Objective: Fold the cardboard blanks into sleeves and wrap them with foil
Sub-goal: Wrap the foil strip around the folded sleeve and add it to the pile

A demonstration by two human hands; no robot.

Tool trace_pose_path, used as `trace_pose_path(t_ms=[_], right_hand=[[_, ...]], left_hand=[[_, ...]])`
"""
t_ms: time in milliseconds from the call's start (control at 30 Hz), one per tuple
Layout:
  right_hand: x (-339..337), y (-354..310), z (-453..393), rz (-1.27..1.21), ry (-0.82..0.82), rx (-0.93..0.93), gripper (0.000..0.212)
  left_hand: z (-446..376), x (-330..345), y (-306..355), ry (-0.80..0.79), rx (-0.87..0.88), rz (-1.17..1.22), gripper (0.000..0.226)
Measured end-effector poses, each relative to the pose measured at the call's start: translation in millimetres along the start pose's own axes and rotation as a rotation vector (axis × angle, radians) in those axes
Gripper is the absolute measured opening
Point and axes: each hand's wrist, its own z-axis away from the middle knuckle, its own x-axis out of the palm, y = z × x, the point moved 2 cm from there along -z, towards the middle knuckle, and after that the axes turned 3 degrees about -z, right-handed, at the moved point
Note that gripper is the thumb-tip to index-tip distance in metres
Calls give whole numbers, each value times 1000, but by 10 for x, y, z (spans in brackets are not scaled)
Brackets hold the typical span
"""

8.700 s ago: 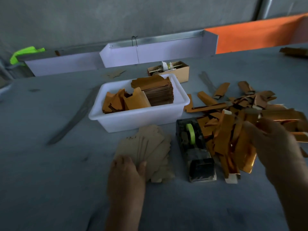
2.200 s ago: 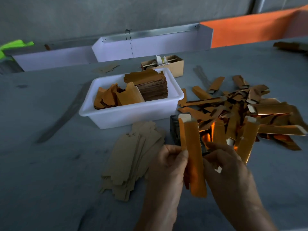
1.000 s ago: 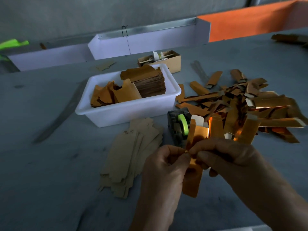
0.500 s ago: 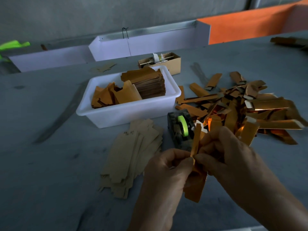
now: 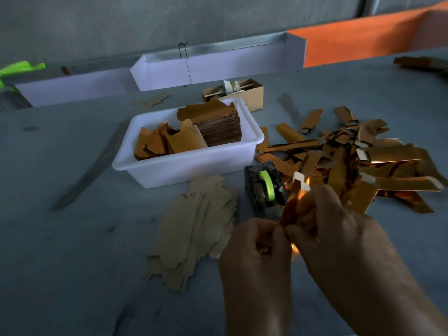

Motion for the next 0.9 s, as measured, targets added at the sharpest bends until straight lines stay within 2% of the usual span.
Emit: trace_pose_path(t_ms=[100,200,400,467,567,633,767,833,900], right_hand=[[-13,-13,-17,34,1,12,31],[-9,39,-9,55,53,-43,42],[83,142,-29,-285,-38,11,49],[134,168,-41,-377,-53,38,42],[198,207,-64,-487,-91,96,14],[208,257,-84,-530,-104,126,6],[132,424,-236,-555,-12,174,18],[58,534,-397,-561,56,216,31],[-40,658,-581,-536,148,269,29]], left_hand=[[41,9,-12,92,135,-53,16],[0,-53,-12,142,92,35,15],[-64,-99,-15,-3,-64,160,10],[-58,-91,-19,-62,-101,187,13],[-79,-132,-39,-148,-181,178,17],[-140,-215,-106,-131,-162,-31,35],[-327,-520,-205,139,28,-697,44],[-405,-609,-330,106,-16,-1009,50],[-448,-643,-455,29,-66,-1168,53]])
